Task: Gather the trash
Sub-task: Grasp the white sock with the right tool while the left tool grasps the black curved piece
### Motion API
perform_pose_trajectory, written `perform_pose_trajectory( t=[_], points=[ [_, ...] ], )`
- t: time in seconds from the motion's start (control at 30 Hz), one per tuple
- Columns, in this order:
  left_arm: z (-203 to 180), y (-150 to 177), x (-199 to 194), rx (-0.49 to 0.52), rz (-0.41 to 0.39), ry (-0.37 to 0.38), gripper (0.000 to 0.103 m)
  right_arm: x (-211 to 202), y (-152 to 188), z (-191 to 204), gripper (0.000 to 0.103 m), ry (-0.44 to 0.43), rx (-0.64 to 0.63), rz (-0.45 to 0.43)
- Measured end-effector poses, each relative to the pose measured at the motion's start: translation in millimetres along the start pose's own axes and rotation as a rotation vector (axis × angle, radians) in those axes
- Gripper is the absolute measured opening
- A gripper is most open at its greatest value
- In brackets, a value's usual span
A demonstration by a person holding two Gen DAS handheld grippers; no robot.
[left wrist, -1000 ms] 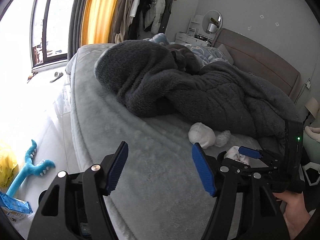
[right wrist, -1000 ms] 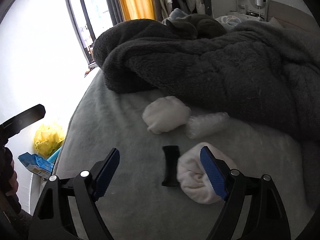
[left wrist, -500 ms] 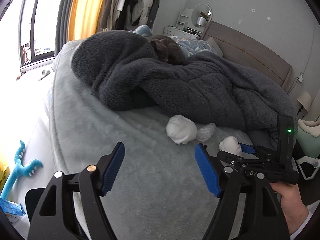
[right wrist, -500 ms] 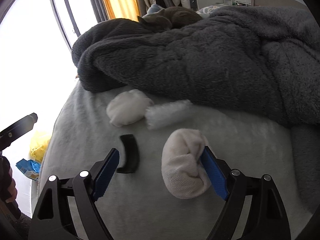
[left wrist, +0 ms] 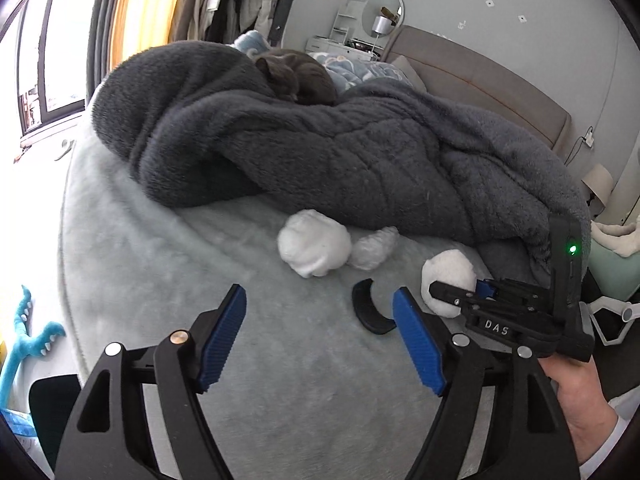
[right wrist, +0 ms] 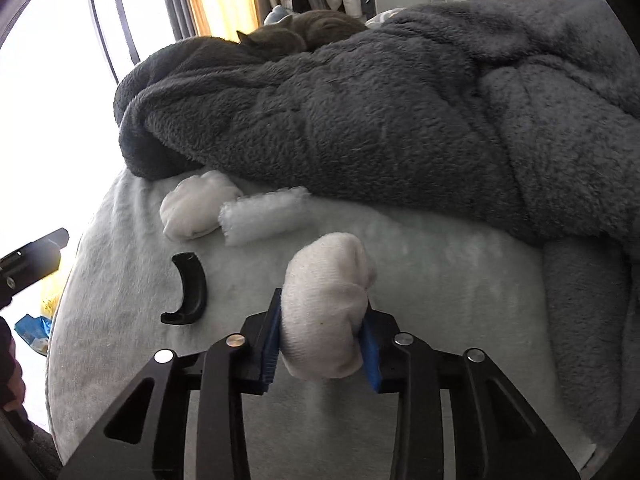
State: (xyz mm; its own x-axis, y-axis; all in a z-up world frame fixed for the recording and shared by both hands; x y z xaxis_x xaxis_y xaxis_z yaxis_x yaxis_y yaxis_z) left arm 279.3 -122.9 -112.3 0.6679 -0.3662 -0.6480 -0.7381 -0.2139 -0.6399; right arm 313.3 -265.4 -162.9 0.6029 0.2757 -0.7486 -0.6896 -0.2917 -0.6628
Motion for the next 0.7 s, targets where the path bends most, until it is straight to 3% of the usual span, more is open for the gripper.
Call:
perform_pose_trajectory(
  t=[0.5, 0.7],
  points=[
    [-33, 32, 49, 0.029, 0.074, -0.004, 0.078, -36, -10, -21, 0.032, -0.061, 0.060, -0.134],
    [-36, 38, 69, 0.013, 0.077, -0.032, 0.072, -52, -15, -23, 0.032, -0.106, 0.065, -0.190]
  ],
)
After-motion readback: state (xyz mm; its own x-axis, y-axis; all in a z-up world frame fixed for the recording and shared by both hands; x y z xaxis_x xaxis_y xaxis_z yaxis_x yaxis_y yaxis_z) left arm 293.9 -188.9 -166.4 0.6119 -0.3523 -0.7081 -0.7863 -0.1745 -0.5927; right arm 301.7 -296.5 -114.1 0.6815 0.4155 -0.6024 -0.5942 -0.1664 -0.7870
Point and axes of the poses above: each gripper's, at about its wrist camera, not at the fingertips, and x roughly the way its jaws point, z to its left, y to its underside, the point moved 10 cm from there along x, roughly the way its jaws point, and after that the axes turned 13 degrees about -x, right-handed, at the moved point
